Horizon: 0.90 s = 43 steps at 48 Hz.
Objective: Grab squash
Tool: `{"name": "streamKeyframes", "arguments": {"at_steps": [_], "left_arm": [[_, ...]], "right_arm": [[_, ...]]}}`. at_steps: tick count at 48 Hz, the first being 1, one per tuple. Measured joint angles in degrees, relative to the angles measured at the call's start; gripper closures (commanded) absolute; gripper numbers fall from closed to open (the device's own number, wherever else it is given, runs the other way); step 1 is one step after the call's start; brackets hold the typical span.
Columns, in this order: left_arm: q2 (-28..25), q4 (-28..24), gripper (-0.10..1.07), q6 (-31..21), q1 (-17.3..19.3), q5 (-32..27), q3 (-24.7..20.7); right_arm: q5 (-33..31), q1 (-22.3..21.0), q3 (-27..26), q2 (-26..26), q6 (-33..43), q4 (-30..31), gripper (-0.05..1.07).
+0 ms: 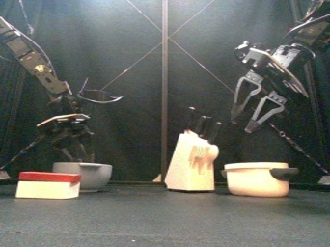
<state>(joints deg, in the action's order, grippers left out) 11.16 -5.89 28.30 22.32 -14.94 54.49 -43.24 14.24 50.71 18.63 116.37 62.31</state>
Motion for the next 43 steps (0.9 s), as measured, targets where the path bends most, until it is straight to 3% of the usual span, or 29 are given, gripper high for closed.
{"name": "streamKeyframes", "arguments": {"at_steps": [28,43], "left_arm": [[-6.9,0.1,0.04,-0.1,0.0,0.4,-2.5],[-7.0,-0.4,0.23,0.0,0.1,0.5,-2.6]], "right_arm": [[0.0,-0.1,0.0,-0.1,0.0,0.0,0.15],[0.0,-0.1,0.0,-0.1,0.0,0.0,0.15]]}}
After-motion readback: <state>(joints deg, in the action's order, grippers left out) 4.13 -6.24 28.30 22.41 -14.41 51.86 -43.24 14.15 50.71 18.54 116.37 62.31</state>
